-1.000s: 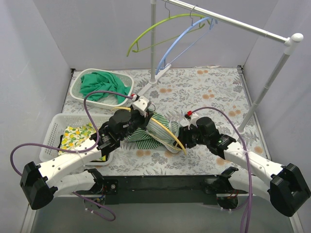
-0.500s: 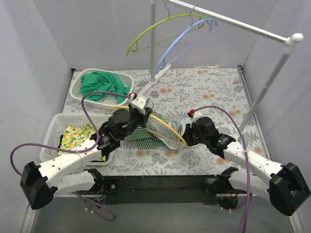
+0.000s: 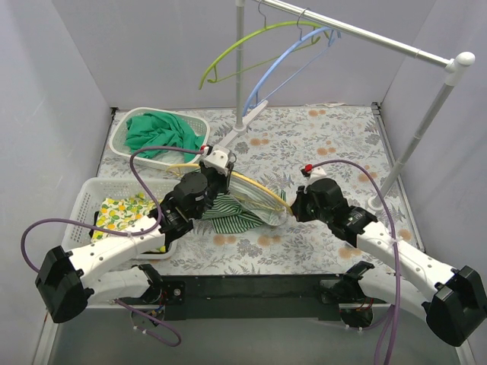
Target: Place the tank top on the hanger
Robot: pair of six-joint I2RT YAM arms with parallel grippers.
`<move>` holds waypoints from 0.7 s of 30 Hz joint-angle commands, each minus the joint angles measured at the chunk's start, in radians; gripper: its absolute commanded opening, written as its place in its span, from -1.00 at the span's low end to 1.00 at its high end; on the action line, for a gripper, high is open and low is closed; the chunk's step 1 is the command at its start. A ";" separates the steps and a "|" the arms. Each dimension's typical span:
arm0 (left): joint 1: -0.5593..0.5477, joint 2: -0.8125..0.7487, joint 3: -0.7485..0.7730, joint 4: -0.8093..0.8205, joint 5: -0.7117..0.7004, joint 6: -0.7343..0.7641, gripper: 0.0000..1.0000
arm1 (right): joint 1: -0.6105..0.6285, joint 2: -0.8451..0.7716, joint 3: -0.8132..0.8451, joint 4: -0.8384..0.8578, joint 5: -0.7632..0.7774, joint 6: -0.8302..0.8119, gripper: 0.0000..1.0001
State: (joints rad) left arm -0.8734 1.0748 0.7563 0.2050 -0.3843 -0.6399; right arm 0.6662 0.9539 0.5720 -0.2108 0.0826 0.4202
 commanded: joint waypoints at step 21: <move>-0.021 0.068 -0.012 0.207 -0.211 0.094 -1.00 | -0.001 -0.009 0.354 -0.277 -0.018 -0.017 -0.97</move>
State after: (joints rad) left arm -0.8761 1.1374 0.7326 0.3458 -0.5369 -0.5743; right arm 0.6621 0.9081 0.7635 -0.4561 0.1230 0.4068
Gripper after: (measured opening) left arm 0.046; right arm 0.023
